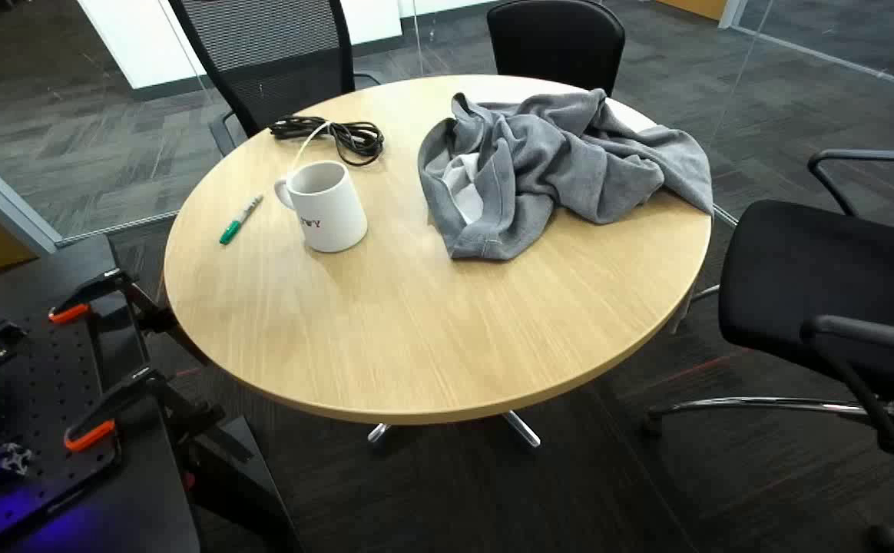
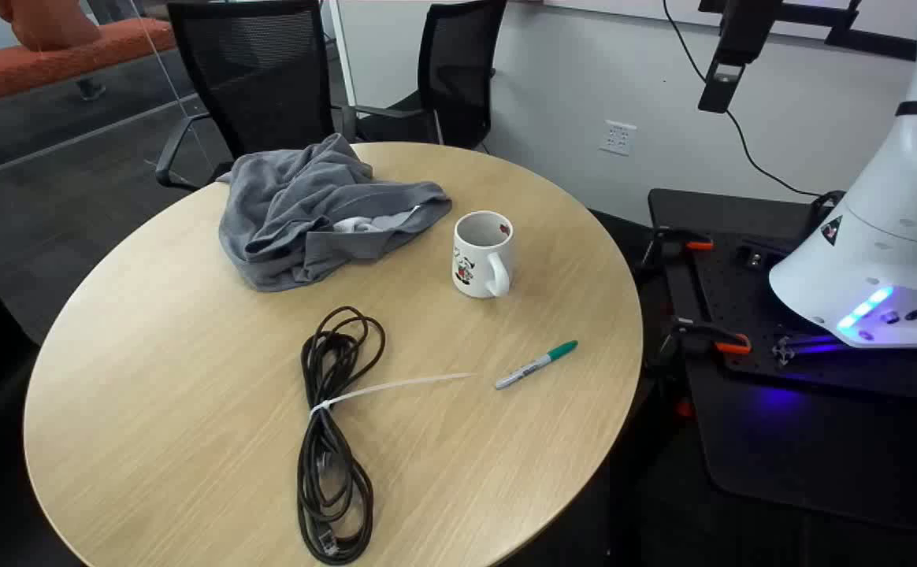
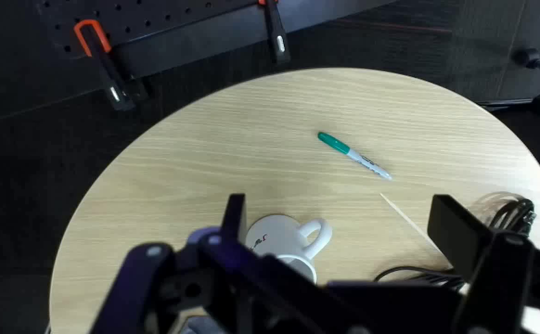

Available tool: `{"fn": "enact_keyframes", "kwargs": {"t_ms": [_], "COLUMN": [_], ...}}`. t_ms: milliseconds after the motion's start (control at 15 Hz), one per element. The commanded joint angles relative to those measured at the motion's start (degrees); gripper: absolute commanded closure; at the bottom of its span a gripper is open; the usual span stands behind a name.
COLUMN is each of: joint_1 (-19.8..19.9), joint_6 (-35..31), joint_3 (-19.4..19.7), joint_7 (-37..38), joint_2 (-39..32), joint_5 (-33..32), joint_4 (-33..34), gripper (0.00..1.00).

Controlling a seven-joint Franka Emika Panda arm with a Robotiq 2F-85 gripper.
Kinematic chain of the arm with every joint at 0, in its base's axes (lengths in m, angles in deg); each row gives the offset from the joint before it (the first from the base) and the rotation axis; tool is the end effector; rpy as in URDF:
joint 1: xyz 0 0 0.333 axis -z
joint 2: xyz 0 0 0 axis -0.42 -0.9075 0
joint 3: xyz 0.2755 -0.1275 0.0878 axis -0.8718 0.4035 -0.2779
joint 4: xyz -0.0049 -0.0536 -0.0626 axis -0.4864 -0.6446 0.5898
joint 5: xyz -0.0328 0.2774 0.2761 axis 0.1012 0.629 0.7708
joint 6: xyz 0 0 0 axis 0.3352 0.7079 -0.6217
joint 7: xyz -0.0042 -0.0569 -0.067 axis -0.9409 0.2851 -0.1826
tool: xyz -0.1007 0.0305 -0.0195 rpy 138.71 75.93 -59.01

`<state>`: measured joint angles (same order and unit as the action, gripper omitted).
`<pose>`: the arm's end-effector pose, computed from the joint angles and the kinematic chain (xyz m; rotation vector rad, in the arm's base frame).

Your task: Put the pen in the cup

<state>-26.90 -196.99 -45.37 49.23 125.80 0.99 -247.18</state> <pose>0.2809 0.0578 0.4470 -3.0335 0.4282 -0.0310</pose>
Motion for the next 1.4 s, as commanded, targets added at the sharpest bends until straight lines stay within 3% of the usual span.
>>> {"fn": "enact_keyframes", "kwargs": {"t_ms": [0, 533, 933, 1200, 1333], "joint_1": [0.49, 0.00, -6.65, -11.36, -12.42], "joint_6": [0.21, -0.40, -2.96, -7.66, -13.39], "joint_3": [-0.38, -1.14, -5.94, -5.98, -5.29], "joint_7": [-0.33, -1.35, -10.03, -17.80, -22.59], "joint_2": [0.02, 0.04, -2.15, -6.39, -9.85], "joint_5": [0.31, -0.80, -2.95, -3.54, -5.04], "joint_4": [0.13, 0.39, 0.50, 0.40, 0.32], "gripper": [0.00, 0.00, 0.00, 0.00, 0.00]}}
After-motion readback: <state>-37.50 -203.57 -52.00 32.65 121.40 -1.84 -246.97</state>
